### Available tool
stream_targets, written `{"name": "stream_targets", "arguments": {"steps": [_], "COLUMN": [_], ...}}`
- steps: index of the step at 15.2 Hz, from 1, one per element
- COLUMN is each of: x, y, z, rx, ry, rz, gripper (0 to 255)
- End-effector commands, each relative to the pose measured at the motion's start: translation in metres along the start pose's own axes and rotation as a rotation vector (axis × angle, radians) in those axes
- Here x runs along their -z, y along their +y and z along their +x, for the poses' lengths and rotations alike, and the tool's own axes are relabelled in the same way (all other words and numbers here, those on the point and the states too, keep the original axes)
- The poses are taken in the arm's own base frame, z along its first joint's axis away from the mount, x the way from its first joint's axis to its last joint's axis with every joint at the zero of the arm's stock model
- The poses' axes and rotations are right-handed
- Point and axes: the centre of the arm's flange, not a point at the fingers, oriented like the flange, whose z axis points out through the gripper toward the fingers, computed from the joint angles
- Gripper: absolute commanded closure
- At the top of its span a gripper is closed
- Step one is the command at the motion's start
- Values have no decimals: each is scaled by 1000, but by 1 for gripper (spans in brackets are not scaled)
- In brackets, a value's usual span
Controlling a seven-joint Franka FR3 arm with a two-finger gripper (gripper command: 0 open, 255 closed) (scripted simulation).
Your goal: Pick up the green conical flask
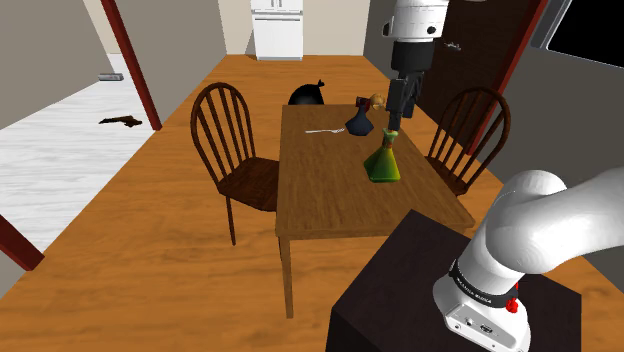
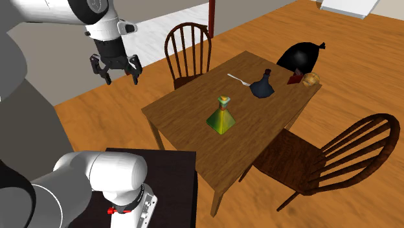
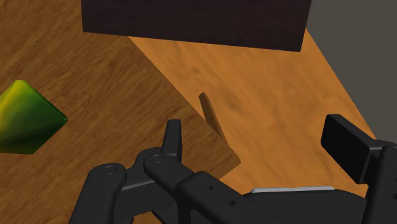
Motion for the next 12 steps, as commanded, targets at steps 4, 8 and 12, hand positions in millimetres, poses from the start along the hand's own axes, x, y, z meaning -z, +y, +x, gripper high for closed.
{"name": "stream_targets", "arguments": {"steps": [4,8,12], "x": [-12,-28,-44], "y": [38,88,138], "z": [7,17,28], "rx": [19,44,68], "ry": [1,2,3], "rz": [6,13,20], "gripper": [0,0,0]}}
